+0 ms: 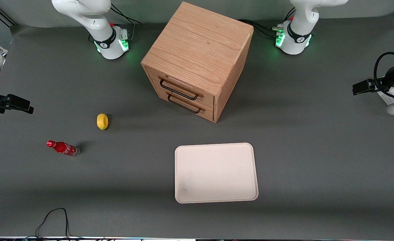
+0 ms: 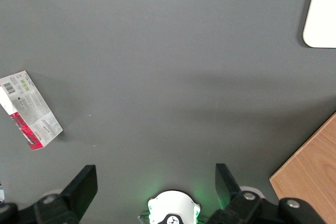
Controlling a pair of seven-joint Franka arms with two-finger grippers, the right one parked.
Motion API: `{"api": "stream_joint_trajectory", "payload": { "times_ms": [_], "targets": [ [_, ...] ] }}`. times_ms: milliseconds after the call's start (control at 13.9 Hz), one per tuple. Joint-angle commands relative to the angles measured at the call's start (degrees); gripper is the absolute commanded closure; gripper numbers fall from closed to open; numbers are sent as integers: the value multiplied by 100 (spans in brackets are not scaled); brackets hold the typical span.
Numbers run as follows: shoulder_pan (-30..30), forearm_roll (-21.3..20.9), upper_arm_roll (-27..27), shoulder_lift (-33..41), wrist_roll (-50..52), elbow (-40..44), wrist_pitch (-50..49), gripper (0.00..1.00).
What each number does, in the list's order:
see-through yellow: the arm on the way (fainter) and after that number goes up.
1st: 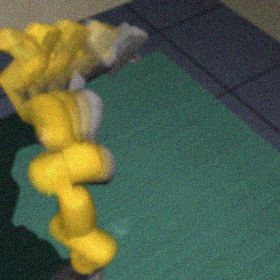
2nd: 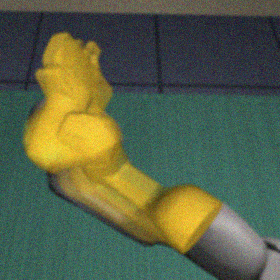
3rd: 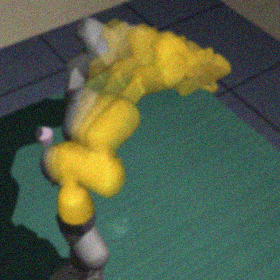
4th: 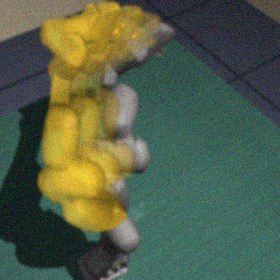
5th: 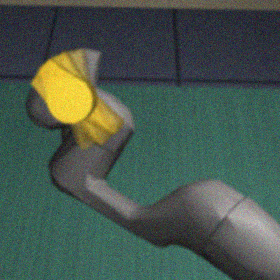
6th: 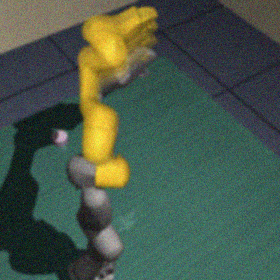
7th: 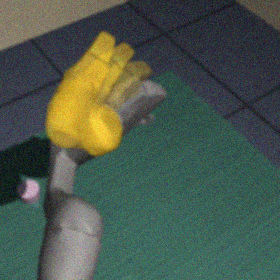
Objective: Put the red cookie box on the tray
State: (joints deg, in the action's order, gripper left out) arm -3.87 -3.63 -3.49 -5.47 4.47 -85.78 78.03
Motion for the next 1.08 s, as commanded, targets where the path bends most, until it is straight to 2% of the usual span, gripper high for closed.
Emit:
{"api": "stream_joint_trajectory", "payload": {
  "times_ms": [0,431,790,1005],
  "targets": [
    [-43,29,-12,-69,10,158,-174,0],
    [-105,11,6,-77,1,202,-183,0],
    [0,-15,-29,-42,-17,350,-665,0],
    [385,-216,-134,-60,-426,492,-790,0]
  ]
}}
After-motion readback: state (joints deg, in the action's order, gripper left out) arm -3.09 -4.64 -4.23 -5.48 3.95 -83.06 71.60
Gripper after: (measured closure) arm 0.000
